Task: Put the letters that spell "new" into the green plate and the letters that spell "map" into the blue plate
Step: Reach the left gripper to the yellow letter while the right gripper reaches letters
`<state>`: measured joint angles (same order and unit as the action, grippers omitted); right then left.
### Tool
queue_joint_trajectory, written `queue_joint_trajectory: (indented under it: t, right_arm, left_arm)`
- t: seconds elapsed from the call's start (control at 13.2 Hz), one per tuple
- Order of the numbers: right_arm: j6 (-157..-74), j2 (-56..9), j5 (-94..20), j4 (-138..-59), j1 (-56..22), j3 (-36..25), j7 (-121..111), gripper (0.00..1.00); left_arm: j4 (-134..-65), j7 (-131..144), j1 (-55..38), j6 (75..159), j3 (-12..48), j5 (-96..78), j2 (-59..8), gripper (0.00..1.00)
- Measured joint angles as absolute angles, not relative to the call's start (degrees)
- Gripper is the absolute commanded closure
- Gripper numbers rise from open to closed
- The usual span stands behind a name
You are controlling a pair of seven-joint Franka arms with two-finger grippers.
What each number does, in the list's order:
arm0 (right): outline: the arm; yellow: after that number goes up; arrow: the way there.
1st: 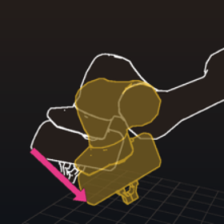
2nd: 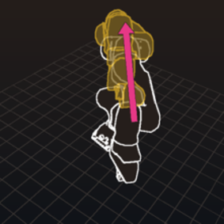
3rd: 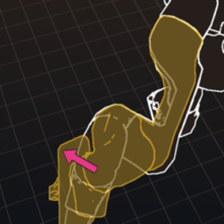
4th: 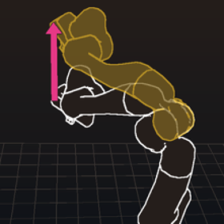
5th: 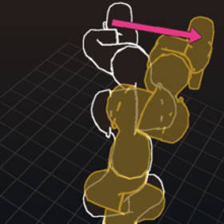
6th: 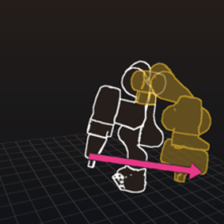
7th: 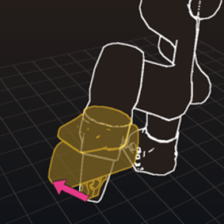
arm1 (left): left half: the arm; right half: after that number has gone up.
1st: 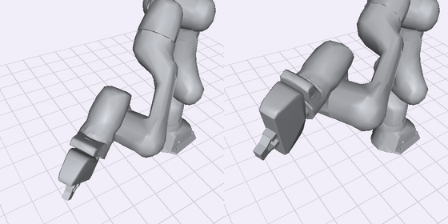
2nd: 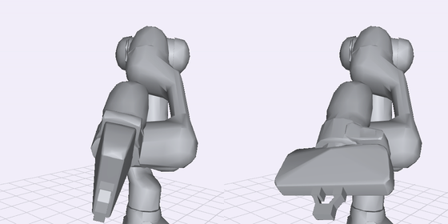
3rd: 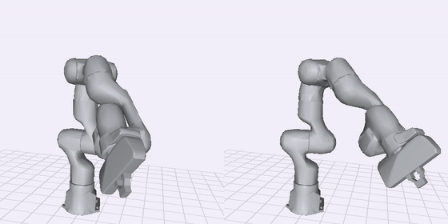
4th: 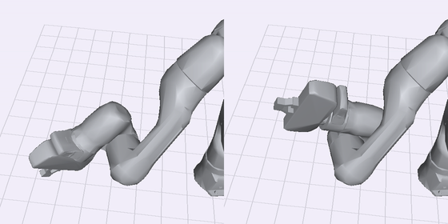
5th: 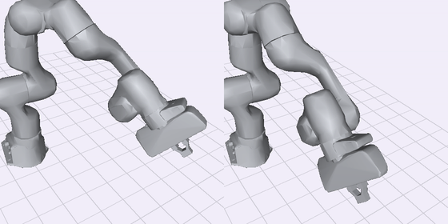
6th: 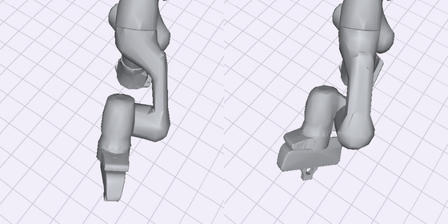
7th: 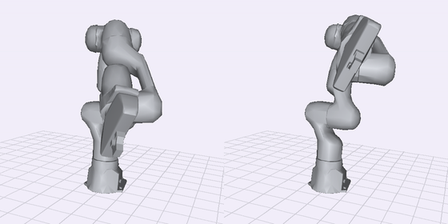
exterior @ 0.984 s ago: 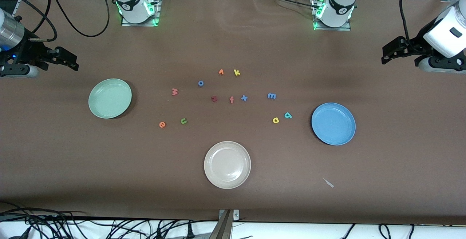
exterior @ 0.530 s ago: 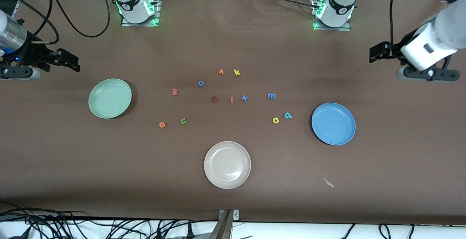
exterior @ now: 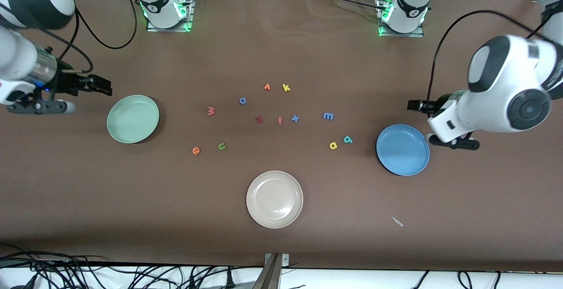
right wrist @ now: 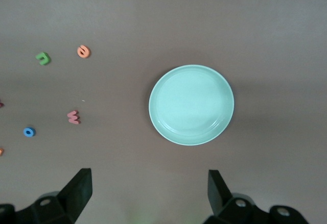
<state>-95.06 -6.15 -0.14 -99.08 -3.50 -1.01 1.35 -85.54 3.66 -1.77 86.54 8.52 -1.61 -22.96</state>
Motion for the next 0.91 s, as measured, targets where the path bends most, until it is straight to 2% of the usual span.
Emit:
queue_joint_trajectory:
  t: [0.45,0.76,0.91]
  right_arm:
    - [-98.2,-10.0,-0.6,-99.6,-8.5,-0.8,3.1,0.00]
    - [-112.0,-11.2,-0.9,-108.1,-12.7,0.0,10.6,0.00]
    - [-116.2,-11.2,-0.9,-112.4,-13.8,2.0,14.7,0.00]
  left_arm:
    - [-85.4,17.9,-8.6,97.6,8.8,-1.8,-29.6,0.00]
    - [-85.4,34.7,-14.9,109.0,9.0,-1.8,-35.3,0.00]
    - [-85.4,39.3,-16.2,115.2,9.0,-1.8,-37.4,0.01]
